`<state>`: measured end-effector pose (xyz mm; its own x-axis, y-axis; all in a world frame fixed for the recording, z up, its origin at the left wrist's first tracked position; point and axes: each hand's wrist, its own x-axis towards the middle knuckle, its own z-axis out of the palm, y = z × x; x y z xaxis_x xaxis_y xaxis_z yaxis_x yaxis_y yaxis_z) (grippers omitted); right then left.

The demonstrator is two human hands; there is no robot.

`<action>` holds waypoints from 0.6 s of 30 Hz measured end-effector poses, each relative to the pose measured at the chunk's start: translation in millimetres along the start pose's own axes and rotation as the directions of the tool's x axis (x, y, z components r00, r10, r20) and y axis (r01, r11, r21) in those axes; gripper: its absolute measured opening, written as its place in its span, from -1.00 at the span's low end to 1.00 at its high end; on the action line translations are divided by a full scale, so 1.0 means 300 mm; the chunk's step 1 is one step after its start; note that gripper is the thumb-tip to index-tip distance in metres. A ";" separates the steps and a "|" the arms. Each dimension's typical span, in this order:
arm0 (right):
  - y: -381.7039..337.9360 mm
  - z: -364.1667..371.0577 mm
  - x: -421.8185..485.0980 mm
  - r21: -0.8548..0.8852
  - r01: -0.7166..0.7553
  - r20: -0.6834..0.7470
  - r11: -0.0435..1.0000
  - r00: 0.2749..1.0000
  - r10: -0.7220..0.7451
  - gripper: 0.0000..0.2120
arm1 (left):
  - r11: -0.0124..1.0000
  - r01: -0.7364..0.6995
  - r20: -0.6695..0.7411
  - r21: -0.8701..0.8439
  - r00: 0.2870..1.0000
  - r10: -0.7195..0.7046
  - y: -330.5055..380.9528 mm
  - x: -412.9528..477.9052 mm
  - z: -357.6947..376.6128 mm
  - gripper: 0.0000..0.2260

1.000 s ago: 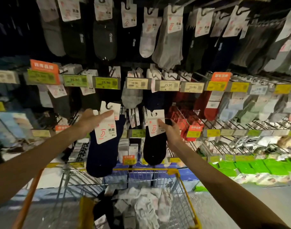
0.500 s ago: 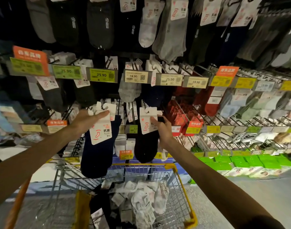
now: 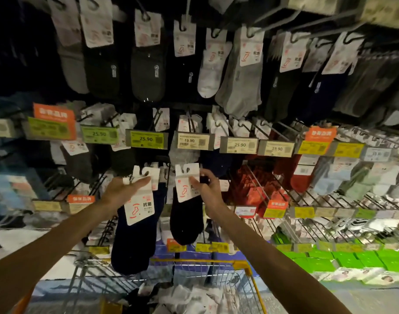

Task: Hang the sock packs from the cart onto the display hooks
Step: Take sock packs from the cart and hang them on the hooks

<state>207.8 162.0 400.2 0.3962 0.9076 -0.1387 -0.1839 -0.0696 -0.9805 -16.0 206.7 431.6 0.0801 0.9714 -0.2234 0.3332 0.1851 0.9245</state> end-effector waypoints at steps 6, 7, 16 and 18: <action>-0.062 0.245 0.053 -0.034 0.032 0.147 0.999 0.989 -0.026 -0.74 | 0.996 0.043 -0.145 -0.083 0.988 -0.055 -0.018 0.038 -0.142 -0.71; -0.064 0.259 0.060 -0.027 0.031 0.165 0.999 0.986 -0.026 -0.73 | 0.994 0.052 -0.153 -0.096 0.986 -0.067 -0.022 0.042 -0.157 -0.71; -0.096 0.365 0.078 0.066 0.020 0.256 0.998 0.966 -0.037 -0.79 | 0.991 0.001 -0.173 -0.135 0.985 -0.025 -0.028 0.081 -0.274 -0.75; -0.086 0.371 0.079 0.077 0.037 0.242 0.996 0.969 -0.055 -0.77 | 0.989 0.003 -0.162 -0.149 0.986 -0.027 -0.032 0.092 -0.282 -0.74</action>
<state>121.8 231.2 437.8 0.1763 0.9832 -0.0470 -0.2379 -0.0038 -0.9713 -96.3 244.5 442.7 -0.0826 0.9773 -0.1952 0.1901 0.2077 0.9595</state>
